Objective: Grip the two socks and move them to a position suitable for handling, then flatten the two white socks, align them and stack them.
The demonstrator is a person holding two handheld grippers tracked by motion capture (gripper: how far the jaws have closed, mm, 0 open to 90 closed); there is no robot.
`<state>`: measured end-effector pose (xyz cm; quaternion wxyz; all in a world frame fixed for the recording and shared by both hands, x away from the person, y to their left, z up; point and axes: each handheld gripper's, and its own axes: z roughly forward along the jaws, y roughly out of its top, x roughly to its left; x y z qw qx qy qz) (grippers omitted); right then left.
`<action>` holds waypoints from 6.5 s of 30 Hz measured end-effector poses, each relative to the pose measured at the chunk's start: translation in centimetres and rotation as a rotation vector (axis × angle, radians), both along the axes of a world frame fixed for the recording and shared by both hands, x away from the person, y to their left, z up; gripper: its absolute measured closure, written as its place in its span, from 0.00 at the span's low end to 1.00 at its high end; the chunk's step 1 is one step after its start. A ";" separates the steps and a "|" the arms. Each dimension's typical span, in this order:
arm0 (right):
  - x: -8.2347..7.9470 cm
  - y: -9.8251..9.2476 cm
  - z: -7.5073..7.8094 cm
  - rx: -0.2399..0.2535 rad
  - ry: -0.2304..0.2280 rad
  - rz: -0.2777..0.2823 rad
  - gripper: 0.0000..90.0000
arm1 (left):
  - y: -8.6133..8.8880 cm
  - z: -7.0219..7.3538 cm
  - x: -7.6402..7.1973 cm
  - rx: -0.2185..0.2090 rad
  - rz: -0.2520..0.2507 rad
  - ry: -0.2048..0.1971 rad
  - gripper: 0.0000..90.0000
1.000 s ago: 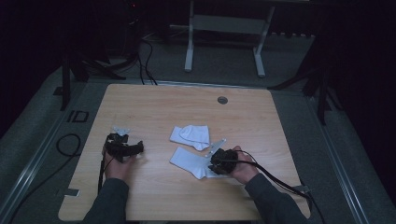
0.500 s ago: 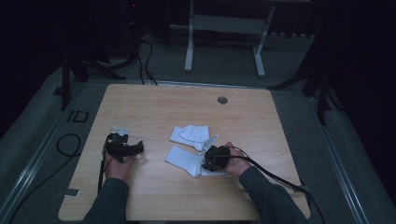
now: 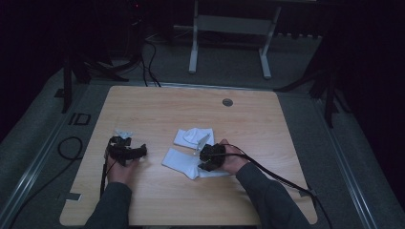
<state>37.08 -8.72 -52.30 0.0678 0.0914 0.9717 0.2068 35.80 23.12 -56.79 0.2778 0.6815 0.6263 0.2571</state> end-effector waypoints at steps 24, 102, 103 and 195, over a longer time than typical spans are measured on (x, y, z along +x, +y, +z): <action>4.7 3.3 -1.1 -0.028 -0.082 -0.150 1.00 | 0.0 0.0 0.0 -0.001 0.002 -0.001 0.12; 7.3 2.9 4.0 0.053 -0.055 -0.240 0.96 | 0.0 0.0 0.0 -0.002 0.002 -0.002 0.12; 7.3 2.5 4.2 0.060 -0.056 -0.242 0.96 | 0.0 0.0 0.0 -0.001 0.002 -0.002 0.12; 8.7 1.5 2.6 -0.109 0.023 -0.133 0.62 | 0.0 0.0 0.0 0.000 0.000 0.000 0.12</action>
